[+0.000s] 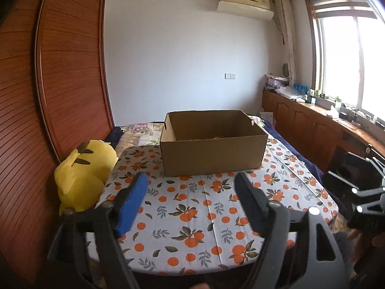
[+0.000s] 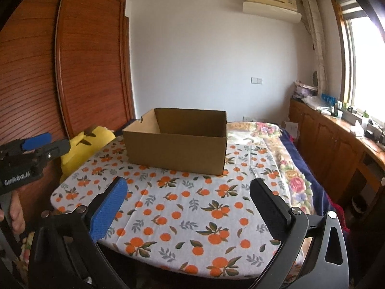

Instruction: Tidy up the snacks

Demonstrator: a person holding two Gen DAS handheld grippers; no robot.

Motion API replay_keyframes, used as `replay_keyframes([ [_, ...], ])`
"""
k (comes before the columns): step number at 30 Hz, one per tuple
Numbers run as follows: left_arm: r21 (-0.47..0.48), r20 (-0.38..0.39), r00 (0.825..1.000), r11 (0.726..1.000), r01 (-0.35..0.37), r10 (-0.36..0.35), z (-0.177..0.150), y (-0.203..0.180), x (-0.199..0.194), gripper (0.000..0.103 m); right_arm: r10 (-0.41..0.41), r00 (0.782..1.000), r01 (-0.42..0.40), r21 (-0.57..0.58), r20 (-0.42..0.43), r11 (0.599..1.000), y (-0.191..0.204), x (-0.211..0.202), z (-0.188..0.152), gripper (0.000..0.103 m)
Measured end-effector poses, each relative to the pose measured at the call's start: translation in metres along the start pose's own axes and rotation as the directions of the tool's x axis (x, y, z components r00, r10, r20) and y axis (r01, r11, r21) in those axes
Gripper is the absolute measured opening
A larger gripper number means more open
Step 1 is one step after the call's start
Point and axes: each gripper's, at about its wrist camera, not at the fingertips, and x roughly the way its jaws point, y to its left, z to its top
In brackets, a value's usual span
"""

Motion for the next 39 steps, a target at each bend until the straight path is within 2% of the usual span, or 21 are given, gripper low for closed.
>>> replay_keyframes([
  [1,0.003,0.006,1.0,1.0,-0.003,0.003,-0.001,0.0,-0.002,0.087,0.0,1.0,0.0,0.0,0.001,1.0,0.0,0.0,0.001,0.103],
  [4,0.015,0.019,0.999,1.0,-0.026,0.026,-0.003,-0.001,-0.005,0.089,-0.005,1.0,0.005,0.003,0.008,1.0,0.001,-0.001,0.002,0.103],
  [6,0.014,0.012,1.0,1.0,-0.021,0.021,-0.005,-0.001,-0.006,0.094,-0.007,1.0,0.007,0.008,0.014,1.0,0.001,-0.002,0.002,0.103],
  [7,0.01,0.012,1.0,1.0,-0.017,0.017,-0.006,0.0,-0.006,0.103,-0.01,1.0,0.01,0.008,0.016,1.0,0.002,-0.003,0.001,0.103],
  [23,-0.009,0.024,0.998,0.998,-0.056,0.056,-0.013,0.002,-0.014,0.103,-0.048,0.999,0.047,0.017,0.01,0.999,0.001,-0.008,-0.004,0.103],
  [39,0.003,0.023,0.999,0.999,-0.048,0.048,-0.016,0.0,-0.017,0.103,-0.057,0.998,0.056,0.02,0.011,0.998,0.001,-0.009,-0.003,0.103],
])
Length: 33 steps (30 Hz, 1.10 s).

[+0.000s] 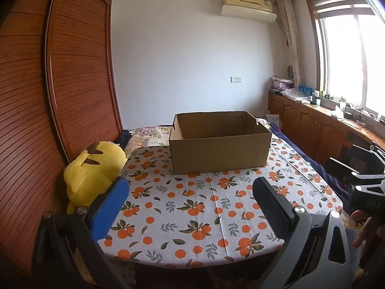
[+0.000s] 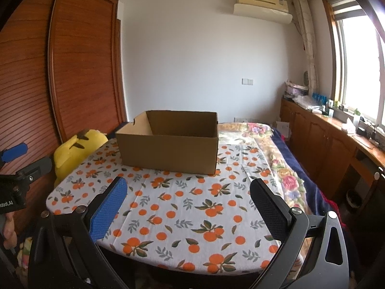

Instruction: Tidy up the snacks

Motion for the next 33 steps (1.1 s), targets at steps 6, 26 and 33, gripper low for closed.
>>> replay_keyframes([
  [6,0.004,-0.005,1.0,1.0,0.004,-0.004,-0.0002,-0.0002,-0.0026,0.103,-0.004,1.0,0.004,-0.006,0.006,1.0,-0.0003,-0.003,0.0029,0.103],
  [26,-0.011,0.003,1.0,1.0,-0.001,0.001,0.002,0.0069,-0.0055,0.103,-0.016,1.0,0.016,-0.003,0.02,1.0,-0.0011,-0.0075,0.0057,0.103],
  [33,-0.016,0.011,1.0,1.0,-0.004,0.004,0.0033,0.0076,-0.0066,0.103,-0.016,1.0,0.016,-0.003,0.02,1.0,-0.0012,-0.0076,0.0057,0.103],
])
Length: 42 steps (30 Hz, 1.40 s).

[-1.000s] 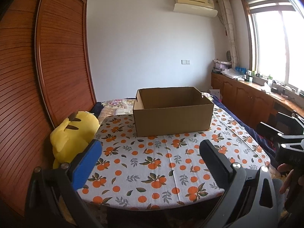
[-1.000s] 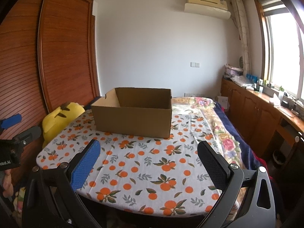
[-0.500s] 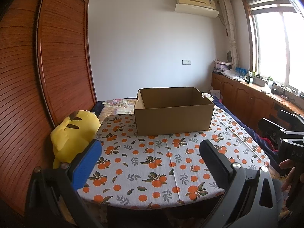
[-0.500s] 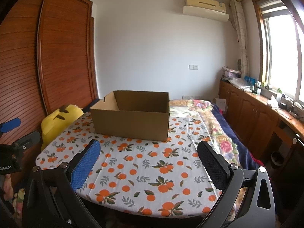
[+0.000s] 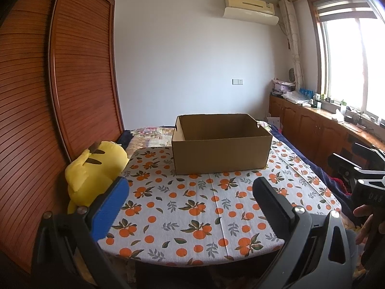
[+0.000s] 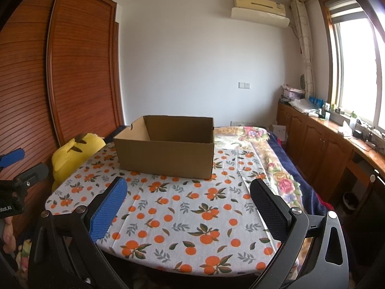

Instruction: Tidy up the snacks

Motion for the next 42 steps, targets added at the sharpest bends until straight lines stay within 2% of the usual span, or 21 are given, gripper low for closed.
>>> replay_keyframes([
  [42,0.003,0.012,1.0,1.0,-0.006,0.006,0.0039,0.0039,-0.004,0.103,-0.005,1.0,0.005,-0.007,0.009,1.0,-0.0004,-0.0008,0.0025,0.103],
])
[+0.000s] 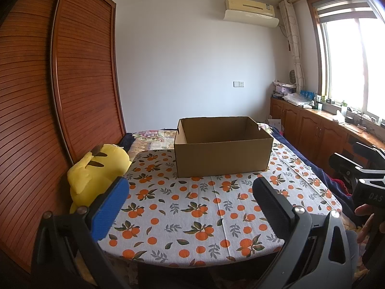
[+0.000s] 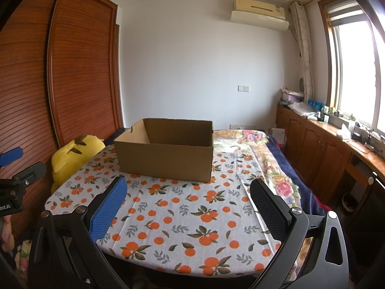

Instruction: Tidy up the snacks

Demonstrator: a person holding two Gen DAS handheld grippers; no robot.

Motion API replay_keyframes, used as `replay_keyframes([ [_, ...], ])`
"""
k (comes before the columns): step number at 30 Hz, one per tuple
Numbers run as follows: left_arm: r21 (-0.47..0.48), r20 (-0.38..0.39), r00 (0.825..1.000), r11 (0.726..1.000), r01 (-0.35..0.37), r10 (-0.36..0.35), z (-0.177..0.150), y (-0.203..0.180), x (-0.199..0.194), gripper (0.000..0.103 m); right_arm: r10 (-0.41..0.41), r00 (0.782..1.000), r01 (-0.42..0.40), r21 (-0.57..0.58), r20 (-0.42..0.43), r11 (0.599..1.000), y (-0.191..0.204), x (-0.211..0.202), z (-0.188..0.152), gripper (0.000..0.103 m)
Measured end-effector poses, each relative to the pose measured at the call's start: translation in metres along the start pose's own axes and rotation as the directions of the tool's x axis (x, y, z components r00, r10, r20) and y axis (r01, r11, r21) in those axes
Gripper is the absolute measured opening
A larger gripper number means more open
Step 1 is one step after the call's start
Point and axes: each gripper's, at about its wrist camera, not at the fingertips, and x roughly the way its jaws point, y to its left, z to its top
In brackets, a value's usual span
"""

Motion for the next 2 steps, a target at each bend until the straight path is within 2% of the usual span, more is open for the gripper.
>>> replay_keyframes([
  [2,0.001,0.001,1.0,1.0,-0.002,0.002,0.0,0.0001,0.0,0.103,0.0,1.0,0.0,-0.001,-0.001,1.0,0.0002,0.0002,0.0001,0.103],
])
